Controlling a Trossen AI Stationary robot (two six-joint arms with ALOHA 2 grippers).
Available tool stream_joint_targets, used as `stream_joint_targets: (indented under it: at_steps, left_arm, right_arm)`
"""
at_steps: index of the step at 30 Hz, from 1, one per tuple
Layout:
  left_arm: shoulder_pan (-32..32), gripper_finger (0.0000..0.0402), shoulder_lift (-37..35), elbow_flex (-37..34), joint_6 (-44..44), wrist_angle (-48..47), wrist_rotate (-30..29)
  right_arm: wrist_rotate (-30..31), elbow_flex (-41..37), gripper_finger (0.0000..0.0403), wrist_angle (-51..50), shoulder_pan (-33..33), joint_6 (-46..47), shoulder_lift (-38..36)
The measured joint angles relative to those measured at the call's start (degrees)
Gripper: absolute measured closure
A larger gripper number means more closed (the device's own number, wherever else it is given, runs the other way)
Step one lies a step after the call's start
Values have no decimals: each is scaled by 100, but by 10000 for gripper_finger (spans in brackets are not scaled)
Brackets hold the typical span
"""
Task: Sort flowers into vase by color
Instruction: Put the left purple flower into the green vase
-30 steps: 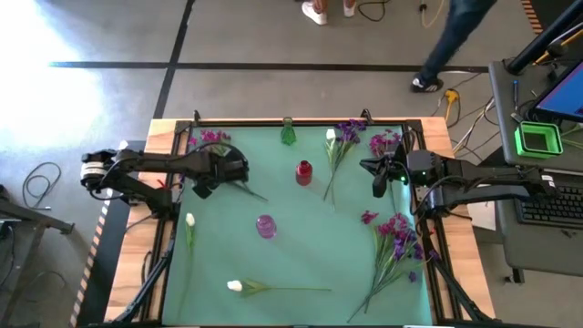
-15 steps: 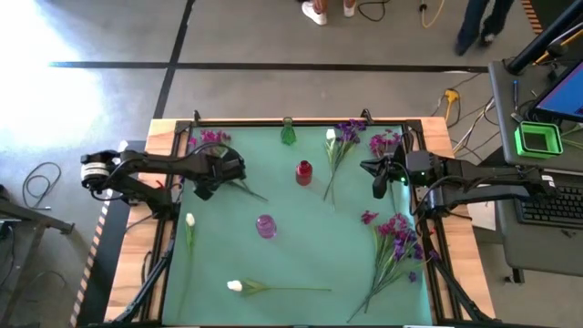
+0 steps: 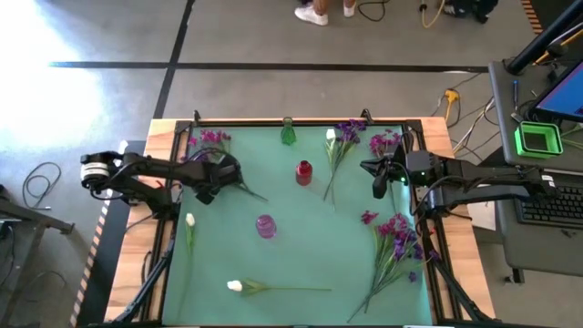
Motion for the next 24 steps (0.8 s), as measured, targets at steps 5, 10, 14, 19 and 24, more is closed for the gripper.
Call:
stream_joint_targets:
  at_steps: [5,10,14,19,24]
  left_arm:
    - [-2,230,-18,-145,-53,129,-57]
    - [-2,241,-11,-159,5,118,-59]
    - [5,267,-10,-170,64,112,-105]
    - [13,304,0,-176,110,87,-157]
    - [24,325,6,-192,75,91,-278]
  right_arm:
    - [0,0,374,0,0,-1,0]
    - [2,0,374,-4,0,-2,0]
    - [0,0,374,-17,0,-2,0]
    - [0,-2,374,-44,0,-2,0]
    - [0,-2,374,-46,0,-2,0]
